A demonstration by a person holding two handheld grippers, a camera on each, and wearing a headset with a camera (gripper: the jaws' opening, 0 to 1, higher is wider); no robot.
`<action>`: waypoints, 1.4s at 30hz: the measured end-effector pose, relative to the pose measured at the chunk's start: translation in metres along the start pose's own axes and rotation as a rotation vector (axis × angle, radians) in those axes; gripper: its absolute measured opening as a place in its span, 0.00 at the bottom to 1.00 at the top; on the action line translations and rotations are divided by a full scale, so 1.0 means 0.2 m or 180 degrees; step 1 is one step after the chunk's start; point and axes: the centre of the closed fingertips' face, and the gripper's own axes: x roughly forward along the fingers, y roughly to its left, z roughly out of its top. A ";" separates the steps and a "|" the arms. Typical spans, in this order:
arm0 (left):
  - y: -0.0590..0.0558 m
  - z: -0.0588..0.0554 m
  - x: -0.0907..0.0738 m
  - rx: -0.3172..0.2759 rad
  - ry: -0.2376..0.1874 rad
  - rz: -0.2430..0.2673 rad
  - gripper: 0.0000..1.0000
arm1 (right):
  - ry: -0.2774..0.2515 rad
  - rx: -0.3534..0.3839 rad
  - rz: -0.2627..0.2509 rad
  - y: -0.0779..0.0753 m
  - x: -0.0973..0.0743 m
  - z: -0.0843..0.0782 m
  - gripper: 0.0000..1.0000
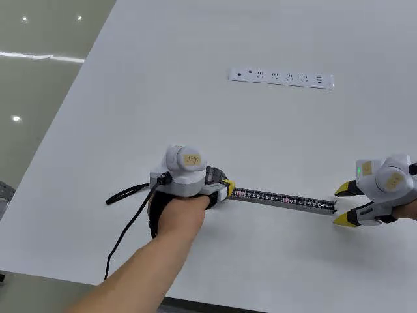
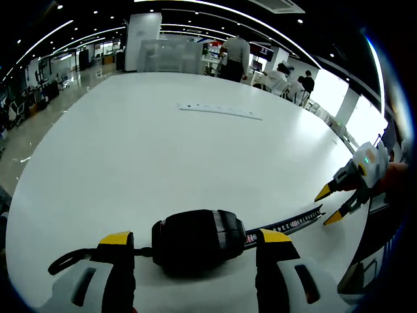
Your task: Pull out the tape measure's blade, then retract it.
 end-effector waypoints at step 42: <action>0.00 -0.03 0.03 -0.0153 -0.0031 0.0016 0.64 | -0.0044 -0.0071 0.0123 -0.01 0.03 0.01 0.13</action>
